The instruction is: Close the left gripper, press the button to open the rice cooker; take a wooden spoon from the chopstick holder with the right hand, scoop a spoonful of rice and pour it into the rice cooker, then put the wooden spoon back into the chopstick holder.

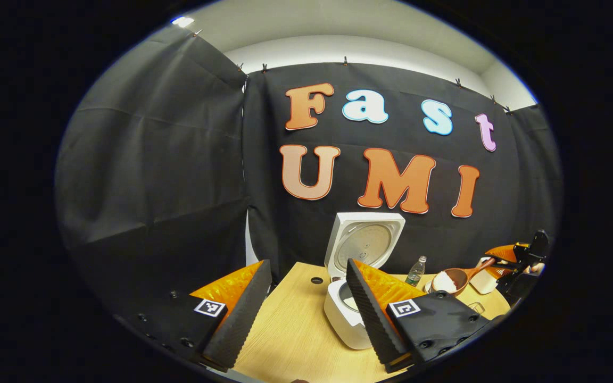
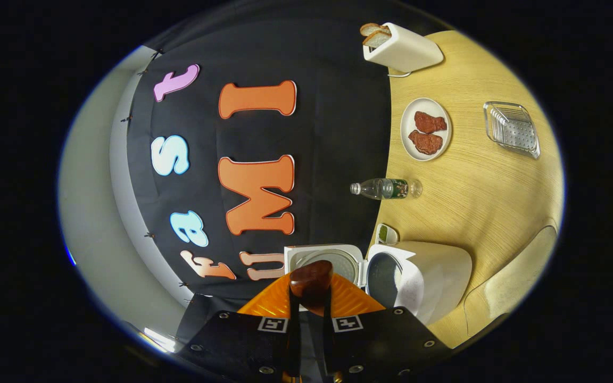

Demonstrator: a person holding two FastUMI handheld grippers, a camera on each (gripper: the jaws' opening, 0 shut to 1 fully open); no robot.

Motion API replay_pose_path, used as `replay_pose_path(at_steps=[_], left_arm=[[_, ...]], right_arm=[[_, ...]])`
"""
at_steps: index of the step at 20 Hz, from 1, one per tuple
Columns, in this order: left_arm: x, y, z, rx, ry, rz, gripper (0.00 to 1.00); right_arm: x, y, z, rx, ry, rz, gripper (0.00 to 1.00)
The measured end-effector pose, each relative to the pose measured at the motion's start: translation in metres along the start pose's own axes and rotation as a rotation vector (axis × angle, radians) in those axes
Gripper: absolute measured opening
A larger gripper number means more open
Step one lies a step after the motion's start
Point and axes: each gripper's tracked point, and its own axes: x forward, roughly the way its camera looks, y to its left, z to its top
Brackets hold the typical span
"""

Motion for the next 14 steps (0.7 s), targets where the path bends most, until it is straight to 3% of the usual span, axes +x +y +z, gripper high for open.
replay_pose_path(at_steps=[8,14], left_arm=[[0.011,0.004,-0.002,-0.001,0.008,0.003,0.96],[0.016,-0.005,-0.012,-0.003,0.023,-0.038,0.96]], right_arm=[[0.052,0.037,0.003,-0.141,-0.057,-0.007,0.16],[0.088,0.066,-0.007,-0.327,-0.085,-0.014,0.16]])
